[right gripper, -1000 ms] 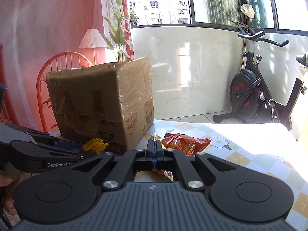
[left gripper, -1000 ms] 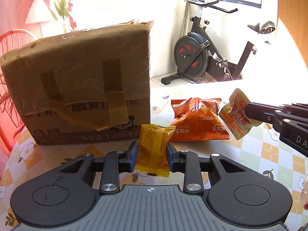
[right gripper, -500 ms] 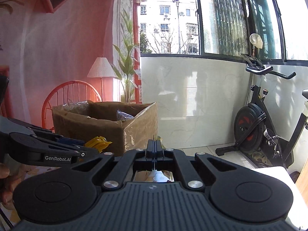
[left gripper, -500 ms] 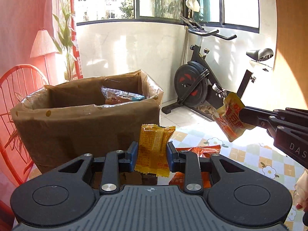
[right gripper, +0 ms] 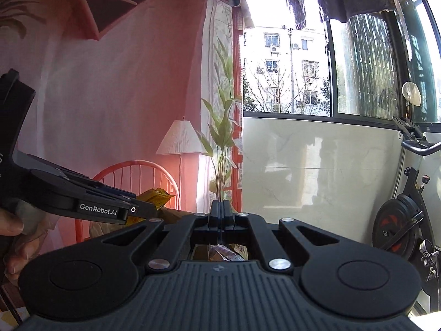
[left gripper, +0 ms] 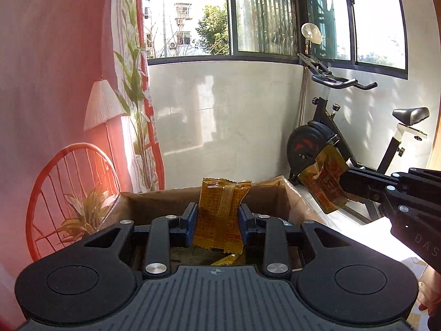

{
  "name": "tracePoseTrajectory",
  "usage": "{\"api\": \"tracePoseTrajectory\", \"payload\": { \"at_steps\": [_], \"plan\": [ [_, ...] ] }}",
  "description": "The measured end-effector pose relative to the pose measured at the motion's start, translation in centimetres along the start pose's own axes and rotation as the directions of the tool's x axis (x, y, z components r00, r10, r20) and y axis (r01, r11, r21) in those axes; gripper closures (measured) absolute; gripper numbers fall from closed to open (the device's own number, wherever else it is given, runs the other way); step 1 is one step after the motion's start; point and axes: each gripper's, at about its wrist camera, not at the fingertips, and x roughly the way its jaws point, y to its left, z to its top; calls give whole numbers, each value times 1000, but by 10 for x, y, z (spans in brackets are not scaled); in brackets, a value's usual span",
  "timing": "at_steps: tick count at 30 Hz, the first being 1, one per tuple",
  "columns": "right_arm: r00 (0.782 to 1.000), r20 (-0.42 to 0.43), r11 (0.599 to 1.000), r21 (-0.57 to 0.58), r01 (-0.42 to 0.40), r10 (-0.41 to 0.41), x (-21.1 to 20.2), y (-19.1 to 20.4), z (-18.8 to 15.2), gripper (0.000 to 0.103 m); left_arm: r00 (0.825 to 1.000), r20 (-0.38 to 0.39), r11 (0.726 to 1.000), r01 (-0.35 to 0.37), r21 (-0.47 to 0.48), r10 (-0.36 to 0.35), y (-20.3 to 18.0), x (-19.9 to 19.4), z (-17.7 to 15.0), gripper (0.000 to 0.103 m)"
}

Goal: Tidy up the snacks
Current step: 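Carry both snacks over the box and open both grippers to release them, then move both open grippers to the orange chip bag on the table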

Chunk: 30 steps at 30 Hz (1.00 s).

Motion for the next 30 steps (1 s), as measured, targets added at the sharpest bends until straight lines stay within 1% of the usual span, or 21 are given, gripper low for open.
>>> {"api": "tracePoseTrajectory", "payload": {
  "at_steps": [3, 5, 7, 8, 9, 10, 12, 14, 16, 19, 21, 24, 25, 28, 30],
  "plan": [
    [999, -41, 999, 31, -29, 30, 32, -1, -4, 103, 999, -35, 999, -34, -2, 33, 14, 18, 0, 70],
    [996, -84, 998, 49, -34, 39, 48, -3, -11, 102, 998, -53, 999, -46, -9, 45, 21, 29, -1, 70],
    [988, -149, 996, 78, -39, 50, 62, -9, -20, 101, 996, -74, 999, -45, -19, 43, 26, 37, -4, 67],
    [984, -172, 995, 88, -36, 51, 66, -11, -23, 95, 996, -81, 999, -38, -29, 36, 28, 41, -6, 65],
    [981, -189, 995, 93, -26, 44, 67, -14, -26, 92, 996, -87, 999, -33, -39, 30, 29, 43, -8, 59],
    [982, -188, 996, 93, -18, 35, 63, -17, -28, 84, 995, -92, 998, -29, -51, 25, 30, 43, -12, 53],
    [985, -173, 997, 82, -6, 20, 54, -23, -29, 82, 995, -91, 998, -32, -55, 27, 29, 42, -15, 49],
    [985, -175, 998, 68, 5, 7, 42, -31, -29, 80, 995, -95, 997, -32, -66, 25, 28, 41, -18, 49],
    [983, -182, 998, 56, 17, -7, 29, -42, -30, 80, 996, -88, 996, -16, -84, 9, 24, 35, -20, 49],
    [981, -191, 998, 48, 45, -35, 9, -61, -31, 74, 998, -70, 997, 1, -71, -6, 9, 22, -24, 49],
    [978, -203, 997, 51, 65, -53, -4, -71, -35, 71, 998, -61, 997, 25, -76, -30, -2, 12, -28, 49],
    [967, -243, 994, 66, 90, -71, -22, -83, -46, 62, 996, -52, 993, 70, -92, -75, -15, -2, -35, 49],
    [964, -256, 993, 73, 96, -75, -28, -88, -51, 57, 995, -46, 993, 82, -88, -87, -21, -7, -38, 49],
    [955, -283, 989, 90, 119, -89, -42, -96, -65, 54, 993, -34, 991, 106, -78, -109, -37, -19, -48, 49],
    [949, -301, 986, 104, 131, -94, -51, -101, -75, 50, 992, -35, 989, 122, -83, -125, -47, -25, -57, 49]
  ]
}}
